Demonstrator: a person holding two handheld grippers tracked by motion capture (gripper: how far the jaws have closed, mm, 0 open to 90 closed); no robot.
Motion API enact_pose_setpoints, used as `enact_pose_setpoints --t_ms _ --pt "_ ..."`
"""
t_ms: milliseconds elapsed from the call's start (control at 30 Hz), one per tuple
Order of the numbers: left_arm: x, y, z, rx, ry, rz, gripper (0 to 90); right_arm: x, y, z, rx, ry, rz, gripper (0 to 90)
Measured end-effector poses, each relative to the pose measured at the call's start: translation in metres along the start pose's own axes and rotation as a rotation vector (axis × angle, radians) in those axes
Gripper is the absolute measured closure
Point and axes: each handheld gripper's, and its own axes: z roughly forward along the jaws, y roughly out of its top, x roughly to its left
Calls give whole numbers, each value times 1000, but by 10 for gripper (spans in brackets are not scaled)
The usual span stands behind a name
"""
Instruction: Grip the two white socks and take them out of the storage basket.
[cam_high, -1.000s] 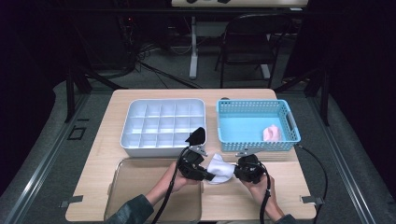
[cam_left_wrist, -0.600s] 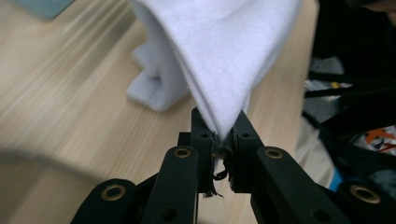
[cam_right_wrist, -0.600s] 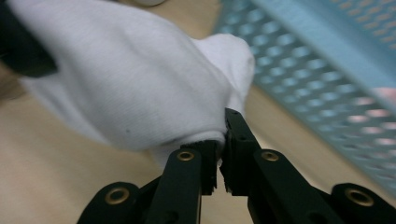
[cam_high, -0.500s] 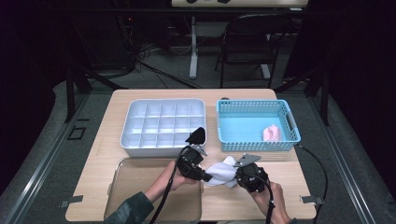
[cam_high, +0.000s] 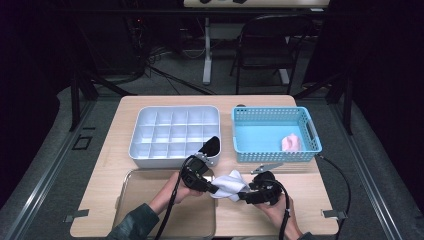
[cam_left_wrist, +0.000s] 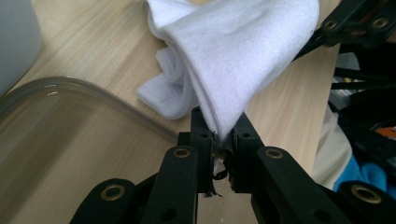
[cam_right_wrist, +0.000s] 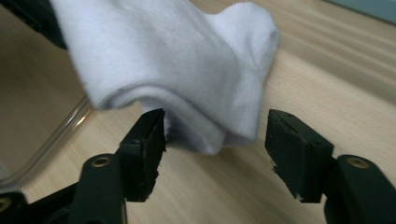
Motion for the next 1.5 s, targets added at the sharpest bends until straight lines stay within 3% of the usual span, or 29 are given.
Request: enact_pose_setpoints --t_ms 33,67,333,467,667,733,867,900,967,1133,1200,1233,1300,1333,1433,1467,1500 --pt "-1 0 0 -3 15 2 828 -1 0 1 -2 22 5 397" --pt "0 0 0 -6 -8 -1 828 -1 1 5 -4 21 17 417" --pt "0 0 -2 -7 -9 9 830 -4 5 14 14 -36 48 857" --pt "-1 2 -2 -11 -7 6 830 -6 3 4 -7 -104 37 883" --pt "-3 4 1 -7 -4 10 829 0 2 -14 -55 -223 -44 889" --pt "-3 4 2 -7 -13 1 829 5 2 -21 -71 -283 -83 889" --pt "-2 4 5 12 -19 2 830 9 1 -28 -77 -321 -122 888" --pt "-2 5 6 17 -14 2 829 10 -1 -29 -80 -342 -140 888" --pt "-3 7 6 7 -23 0 829 18 -2 -31 -68 -432 -206 889" --pt "-15 22 8 -8 -45 35 830 26 -1 -52 -118 -544 -253 888" --pt "-18 22 8 12 -42 45 830 27 -3 -56 -135 -540 -248 887" --pt "-16 19 8 30 -35 48 830 27 -3 -55 -114 -515 -245 883" --pt "-9 10 8 62 -31 34 829 26 -6 -46 -74 -396 -214 845" --pt "-3 4 6 68 -19 9 829 24 -7 -40 -35 -333 -198 770" --pt "6 -4 2 78 -21 -18 827 14 -9 -35 -25 -214 -151 586" --pt "7 -6 -1 78 -24 -20 825 10 -10 -36 -46 -190 -131 553" --pt "8 -8 -2 79 -26 -23 824 6 -11 -37 -54 -127 -112 504"
